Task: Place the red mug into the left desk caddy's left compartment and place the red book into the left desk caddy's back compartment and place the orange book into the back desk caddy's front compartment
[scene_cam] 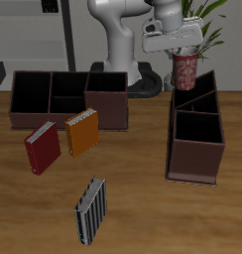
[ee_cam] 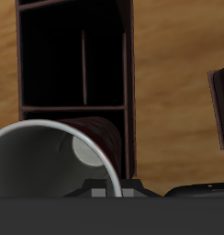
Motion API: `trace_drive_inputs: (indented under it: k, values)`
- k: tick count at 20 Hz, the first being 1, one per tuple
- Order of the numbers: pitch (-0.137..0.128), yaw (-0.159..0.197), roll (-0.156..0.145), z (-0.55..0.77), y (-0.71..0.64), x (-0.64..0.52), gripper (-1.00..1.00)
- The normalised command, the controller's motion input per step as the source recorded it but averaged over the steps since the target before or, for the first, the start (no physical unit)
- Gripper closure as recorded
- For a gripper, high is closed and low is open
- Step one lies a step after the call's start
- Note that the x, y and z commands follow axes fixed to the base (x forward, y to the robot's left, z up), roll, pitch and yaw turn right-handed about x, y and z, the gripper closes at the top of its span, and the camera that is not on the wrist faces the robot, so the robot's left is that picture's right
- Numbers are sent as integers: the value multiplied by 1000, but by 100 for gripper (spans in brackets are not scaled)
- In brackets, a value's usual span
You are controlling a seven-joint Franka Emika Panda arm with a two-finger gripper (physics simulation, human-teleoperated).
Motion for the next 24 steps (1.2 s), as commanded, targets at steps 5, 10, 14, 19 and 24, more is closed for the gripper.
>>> trace_drive_inputs:
  k: [5,10,14,19,24]
  values:
    - [27,17,-14,-197,-65,52,100]
    - [-9,95,-18,-200,53,-51,100]
    - [-23,104,-10,-119,123,3,100]
    - [-20,61,12,-88,72,-19,100]
    - [-90,142,49,38,122,3,100]
